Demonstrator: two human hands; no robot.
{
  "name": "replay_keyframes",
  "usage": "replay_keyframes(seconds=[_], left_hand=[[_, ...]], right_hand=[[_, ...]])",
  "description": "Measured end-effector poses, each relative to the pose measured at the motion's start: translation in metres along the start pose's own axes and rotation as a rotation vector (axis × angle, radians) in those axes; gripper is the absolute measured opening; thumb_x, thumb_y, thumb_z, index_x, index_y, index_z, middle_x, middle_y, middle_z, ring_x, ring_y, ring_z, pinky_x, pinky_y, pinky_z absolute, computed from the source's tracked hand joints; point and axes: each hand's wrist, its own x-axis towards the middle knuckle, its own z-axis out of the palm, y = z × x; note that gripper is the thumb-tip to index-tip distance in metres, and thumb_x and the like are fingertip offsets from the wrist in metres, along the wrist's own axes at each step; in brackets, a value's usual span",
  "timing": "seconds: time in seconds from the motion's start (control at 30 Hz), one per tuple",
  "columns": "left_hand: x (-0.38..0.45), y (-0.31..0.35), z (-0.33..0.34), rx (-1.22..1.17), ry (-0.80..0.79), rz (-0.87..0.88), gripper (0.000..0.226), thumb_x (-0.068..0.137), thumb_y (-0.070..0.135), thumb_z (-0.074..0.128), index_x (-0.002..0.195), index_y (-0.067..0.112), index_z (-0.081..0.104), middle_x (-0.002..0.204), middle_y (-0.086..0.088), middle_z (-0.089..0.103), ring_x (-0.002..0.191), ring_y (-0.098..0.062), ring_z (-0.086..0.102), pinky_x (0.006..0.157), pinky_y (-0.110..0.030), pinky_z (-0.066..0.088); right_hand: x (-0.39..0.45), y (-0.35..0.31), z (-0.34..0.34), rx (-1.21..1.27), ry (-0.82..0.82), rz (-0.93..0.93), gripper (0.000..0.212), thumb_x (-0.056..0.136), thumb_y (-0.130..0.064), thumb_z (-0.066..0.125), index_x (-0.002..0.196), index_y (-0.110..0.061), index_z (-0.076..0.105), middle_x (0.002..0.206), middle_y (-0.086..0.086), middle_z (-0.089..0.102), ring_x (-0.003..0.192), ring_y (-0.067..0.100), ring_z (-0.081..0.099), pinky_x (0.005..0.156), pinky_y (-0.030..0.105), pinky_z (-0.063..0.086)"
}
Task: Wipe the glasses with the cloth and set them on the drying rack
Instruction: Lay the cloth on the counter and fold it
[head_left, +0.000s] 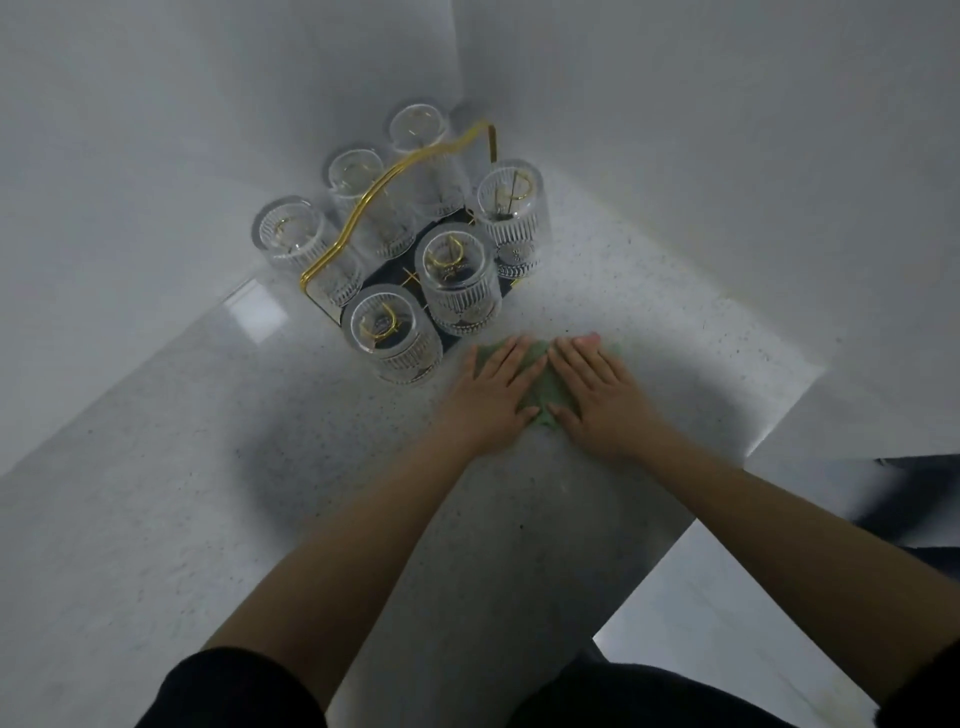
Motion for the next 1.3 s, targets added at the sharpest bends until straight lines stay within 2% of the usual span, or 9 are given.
replay_keyframes(seconds=[0.1,0.17,0.33,0.53,0.73,0.9,1.03,1.13,1.3], left_hand=[[-0.002,0.004,-0.010,-0.195,0.067,-0.137,0.054,0.101,0.038,0.042,0.152,0.032,0.026,0.162,-0.017,0.006,0.149,-0.036,0.002,0.120,-0.047,0.010],[-0.004,0.007,-0.012,-0.198,0.146,-0.210,0.049,0.101,0.024,0.043,0.150,0.026,0.035,0.155,-0.021,0.024,0.142,-0.040,0.021,0.114,-0.045,0.024],[-0.007,0.015,-0.009,-0.359,0.301,-0.390,0.041,0.098,0.012,0.047,0.139,0.007,0.045,0.123,-0.018,0.049,0.110,-0.034,0.050,0.086,-0.037,0.041],[-0.018,0.025,-0.007,-0.647,0.466,-0.522,0.019,0.095,0.015,0.056,0.109,0.010,0.066,0.097,-0.002,0.050,0.090,-0.021,0.055,0.071,-0.022,0.032],[-0.025,0.041,-0.022,-0.996,0.557,-0.648,0.005,0.094,0.014,0.057,0.093,0.017,0.060,0.092,0.003,0.058,0.085,-0.012,0.054,0.067,-0.021,0.040],[-0.041,0.050,-0.056,-1.275,0.687,-0.599,0.008,0.095,0.009,0.057,0.096,0.016,0.060,0.096,-0.002,0.065,0.094,-0.019,0.062,0.085,-0.031,0.051],[-0.057,0.055,-0.096,-1.396,0.795,-0.438,0.017,0.094,0.003,0.058,0.095,0.020,0.059,0.096,0.001,0.066,0.093,-0.014,0.063,0.089,-0.030,0.052],[-0.077,0.059,-0.120,-1.444,0.839,-0.311,0.024,0.093,-0.002,0.056,0.093,0.022,0.059,0.092,0.002,0.065,0.088,-0.013,0.062,0.088,-0.032,0.051],[-0.112,0.062,-0.108,-1.446,0.684,-0.216,0.025,0.090,-0.002,0.055,0.099,0.022,0.060,0.087,0.001,0.061,0.081,-0.010,0.060,0.079,-0.030,0.051]], right_hand=[[0.002,0.011,-0.017,0.058,0.006,0.039,0.069,0.087,-0.054,0.014,0.140,-0.022,0.042,0.151,0.003,0.035,0.138,0.030,0.032,0.110,0.045,0.022],[0.004,0.016,-0.023,0.066,0.132,0.078,0.047,0.086,-0.034,0.033,0.119,-0.017,0.063,0.123,0.012,0.061,0.109,0.038,0.056,0.091,0.046,0.040],[0.009,0.019,-0.031,0.159,0.238,0.225,0.026,0.080,-0.015,0.066,0.103,-0.006,0.063,0.100,0.016,0.062,0.096,0.033,0.053,0.085,0.040,0.035],[0.001,0.026,-0.034,0.361,0.320,0.327,0.014,0.083,-0.017,0.066,0.092,-0.006,0.069,0.092,0.012,0.068,0.083,0.027,0.059,0.072,0.027,0.040],[-0.014,0.029,-0.050,0.491,0.404,0.411,0.016,0.089,-0.025,0.061,0.096,-0.019,0.075,0.096,0.002,0.073,0.081,0.020,0.064,0.067,0.024,0.046],[-0.023,0.029,-0.092,0.793,0.502,0.403,0.006,0.090,-0.020,0.059,0.087,-0.017,0.063,0.089,0.003,0.066,0.080,0.015,0.056,0.068,0.023,0.040],[-0.037,0.027,-0.133,0.797,0.577,0.254,0.005,0.092,-0.020,0.056,0.087,-0.022,0.058,0.090,-0.001,0.060,0.095,0.015,0.050,0.071,0.010,0.034],[-0.059,0.022,-0.160,0.834,0.609,0.129,0.004,0.092,-0.017,0.057,0.089,-0.019,0.057,0.089,-0.002,0.061,0.089,0.009,0.054,0.076,0.008,0.037],[-0.094,0.024,-0.161,0.809,0.331,-0.009,0.015,0.090,-0.018,0.059,0.084,-0.031,0.057,0.078,-0.008,0.058,0.074,0.009,0.054,0.073,0.020,0.042]])
